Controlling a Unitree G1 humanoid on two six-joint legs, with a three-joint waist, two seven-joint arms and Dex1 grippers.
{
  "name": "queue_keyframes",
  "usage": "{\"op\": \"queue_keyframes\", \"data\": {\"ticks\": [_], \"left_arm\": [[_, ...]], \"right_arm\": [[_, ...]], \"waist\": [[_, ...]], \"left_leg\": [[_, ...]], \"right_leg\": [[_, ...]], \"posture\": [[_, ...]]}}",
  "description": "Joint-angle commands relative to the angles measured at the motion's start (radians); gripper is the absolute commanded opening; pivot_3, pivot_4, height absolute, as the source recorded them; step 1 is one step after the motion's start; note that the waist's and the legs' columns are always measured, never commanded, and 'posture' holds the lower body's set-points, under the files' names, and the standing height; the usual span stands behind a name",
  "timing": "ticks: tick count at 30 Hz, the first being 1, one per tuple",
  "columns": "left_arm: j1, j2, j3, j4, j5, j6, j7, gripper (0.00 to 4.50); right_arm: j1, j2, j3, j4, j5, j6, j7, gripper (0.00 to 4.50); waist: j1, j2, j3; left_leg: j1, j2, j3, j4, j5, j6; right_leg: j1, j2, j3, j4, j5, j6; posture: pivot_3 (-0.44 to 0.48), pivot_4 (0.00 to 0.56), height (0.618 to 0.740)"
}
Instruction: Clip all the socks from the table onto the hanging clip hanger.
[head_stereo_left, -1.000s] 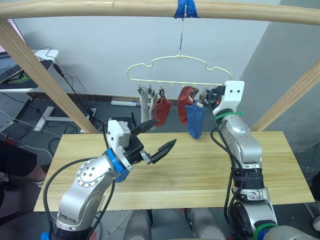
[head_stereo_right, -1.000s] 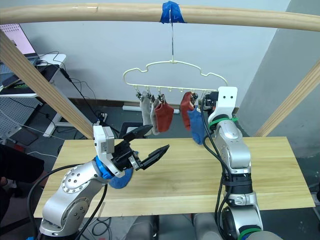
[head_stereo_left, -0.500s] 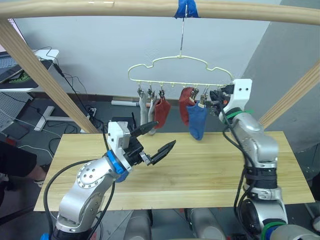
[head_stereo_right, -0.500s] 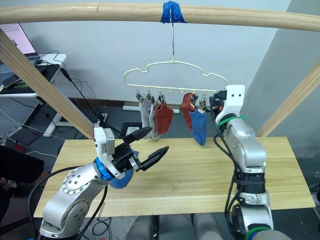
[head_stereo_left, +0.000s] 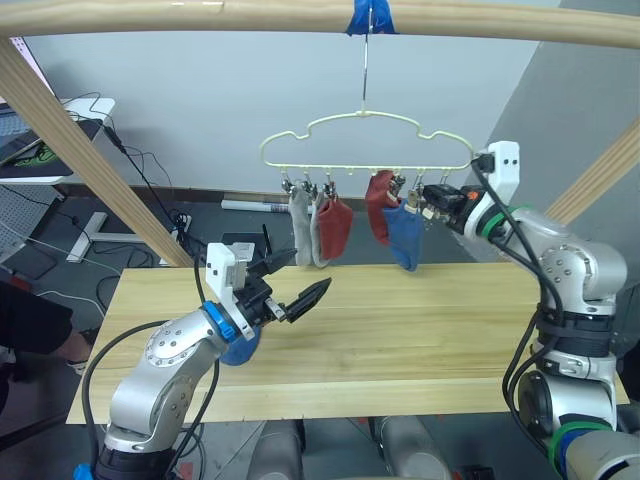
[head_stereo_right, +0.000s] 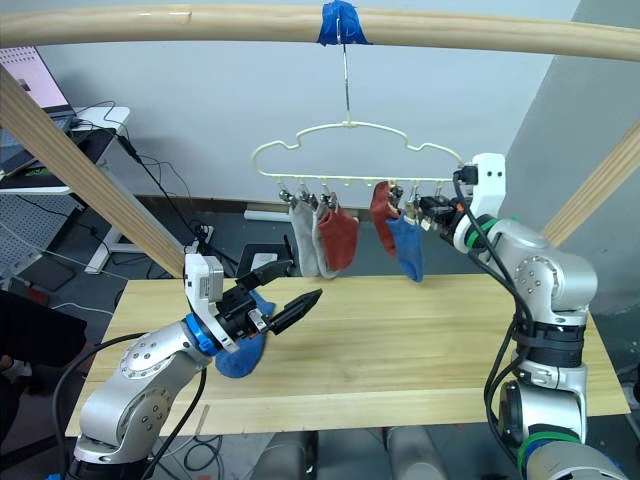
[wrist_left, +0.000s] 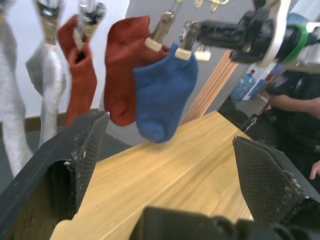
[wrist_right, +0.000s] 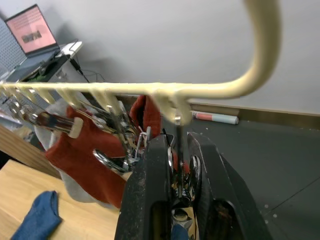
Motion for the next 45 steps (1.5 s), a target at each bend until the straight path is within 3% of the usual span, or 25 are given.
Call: {"op": "queue_keyframes", "data": {"ticks": [1,5,10,14,23,29,34,37,45], "left_arm": [[0.007,-0.005,-0.002,-0.043,0.008,-0.028,0.001,4.50],[0.021,0.011,0.032,-0.032,0.003,-0.009,0.013,4.50],[0.039,0.088,0.063,0.155,0.117,0.007,0.050,4.50],[-0.045,0.132,0.038,0.609,0.331,-0.157,0.133,4.50],[-0.288,0.033,0.009,1.059,0.384,-0.271,0.061,4.50],[-0.363,0.019,0.028,1.200,0.393,-0.303,0.041,4.50],[-0.372,0.030,-0.029,1.293,0.450,-0.292,-0.021,4.50],[-0.354,0.031,-0.047,1.292,0.470,-0.296,-0.053,3.93],[-0.308,0.034,-0.043,1.217,0.475,-0.306,-0.080,1.72]], "right_arm": [[0.013,0.023,0.015,0.002,-0.068,-0.130,-0.040,0.24],[0.035,0.028,0.008,-0.008,-0.076,-0.154,-0.053,0.24],[0.030,-0.042,-0.010,-0.040,-0.036,-0.105,0.003,0.24],[-0.040,-0.135,0.007,-0.046,0.045,0.014,0.100,0.24],[-0.045,-0.133,0.001,-0.086,0.080,0.081,0.086,0.24],[-0.041,-0.133,-0.005,-0.104,0.088,0.101,0.071,0.24],[-0.040,-0.128,-0.007,-0.114,0.090,0.110,0.055,0.24],[-0.040,-0.128,-0.007,-0.114,0.087,0.108,0.052,0.24],[-0.047,-0.125,-0.001,-0.103,0.084,0.098,0.048,0.24]], "waist": [[0.001,0.000,0.000],[0.003,0.000,0.000],[0.003,0.000,0.000],[0.001,0.000,0.000],[0.003,-0.001,0.001],[-0.001,-0.001,0.001],[-0.012,-0.001,0.001],[-0.018,0.002,0.000],[-0.024,0.003,-0.001]], "left_leg": [[0.000,0.000,0.000,0.000,0.000,0.000],[0.000,0.000,0.000,0.000,0.000,0.000],[0.000,0.000,0.000,0.000,0.000,0.000],[0.001,-0.001,0.000,0.001,0.000,0.000],[-0.004,-0.001,-0.001,0.000,0.000,0.000],[-0.004,-0.001,-0.002,0.000,0.000,0.000],[-0.001,-0.001,-0.001,0.001,0.000,0.000],[0.000,-0.001,-0.001,0.001,0.000,0.000],[0.001,-0.001,-0.001,0.001,0.000,0.000]], "right_leg": [[0.000,0.000,0.000,0.000,0.000,0.000],[0.000,0.000,0.000,0.000,0.000,0.000],[0.000,0.000,0.000,0.001,0.000,0.000],[0.000,0.000,0.000,0.001,-0.003,-0.005],[-0.002,-0.001,-0.002,0.000,0.002,-0.005],[-0.003,-0.001,-0.002,0.001,0.003,-0.005],[-0.001,-0.001,-0.002,0.002,0.001,-0.001],[0.001,-0.001,-0.002,0.002,0.000,0.000],[0.001,-0.001,-0.001,0.002,0.000,0.000]], "posture": [[-0.034,0.248,0.740],[-0.028,0.247,0.740],[-0.034,0.244,0.740],[-0.062,0.240,0.740],[-0.112,0.230,0.740],[-0.125,0.230,0.740],[-0.135,0.236,0.740],[-0.136,0.238,0.740],[-0.127,0.245,0.740]]}}
